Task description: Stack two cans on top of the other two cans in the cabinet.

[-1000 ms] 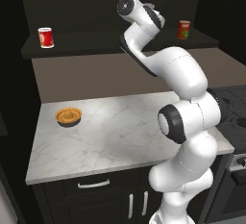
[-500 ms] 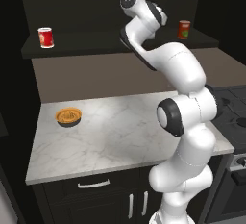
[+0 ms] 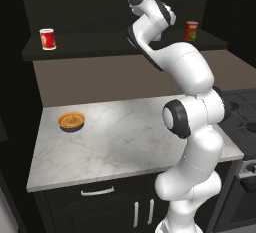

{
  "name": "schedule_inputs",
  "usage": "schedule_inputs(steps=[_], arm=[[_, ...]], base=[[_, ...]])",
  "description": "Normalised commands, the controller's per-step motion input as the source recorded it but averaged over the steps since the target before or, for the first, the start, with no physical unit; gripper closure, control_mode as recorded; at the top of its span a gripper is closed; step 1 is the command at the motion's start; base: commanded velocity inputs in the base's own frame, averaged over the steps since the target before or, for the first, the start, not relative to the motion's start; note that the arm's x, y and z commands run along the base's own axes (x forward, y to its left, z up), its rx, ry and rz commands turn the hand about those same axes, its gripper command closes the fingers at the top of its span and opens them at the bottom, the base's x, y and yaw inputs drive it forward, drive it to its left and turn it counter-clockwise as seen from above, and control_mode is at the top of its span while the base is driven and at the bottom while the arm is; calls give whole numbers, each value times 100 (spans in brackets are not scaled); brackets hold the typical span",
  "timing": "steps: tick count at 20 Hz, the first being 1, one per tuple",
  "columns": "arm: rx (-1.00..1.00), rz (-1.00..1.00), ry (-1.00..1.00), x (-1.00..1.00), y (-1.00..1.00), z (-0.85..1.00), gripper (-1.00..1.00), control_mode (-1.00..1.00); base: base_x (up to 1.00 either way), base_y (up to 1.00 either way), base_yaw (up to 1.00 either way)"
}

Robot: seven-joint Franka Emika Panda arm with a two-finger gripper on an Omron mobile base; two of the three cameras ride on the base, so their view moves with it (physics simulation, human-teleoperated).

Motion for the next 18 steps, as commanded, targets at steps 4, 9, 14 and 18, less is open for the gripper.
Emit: schedule_inputs(steps=[4,9,14,18], arm=[[0,0,0,16,-9,-1,100,-100],[0,0,0,14,-4,0,100,-100],[0,0,0,15,-1,0,100,-100],[0,0,0,7,0,0,100,-100]], base=[[0,0,0],[0,0,0],[0,0,0],[0,0,0]])
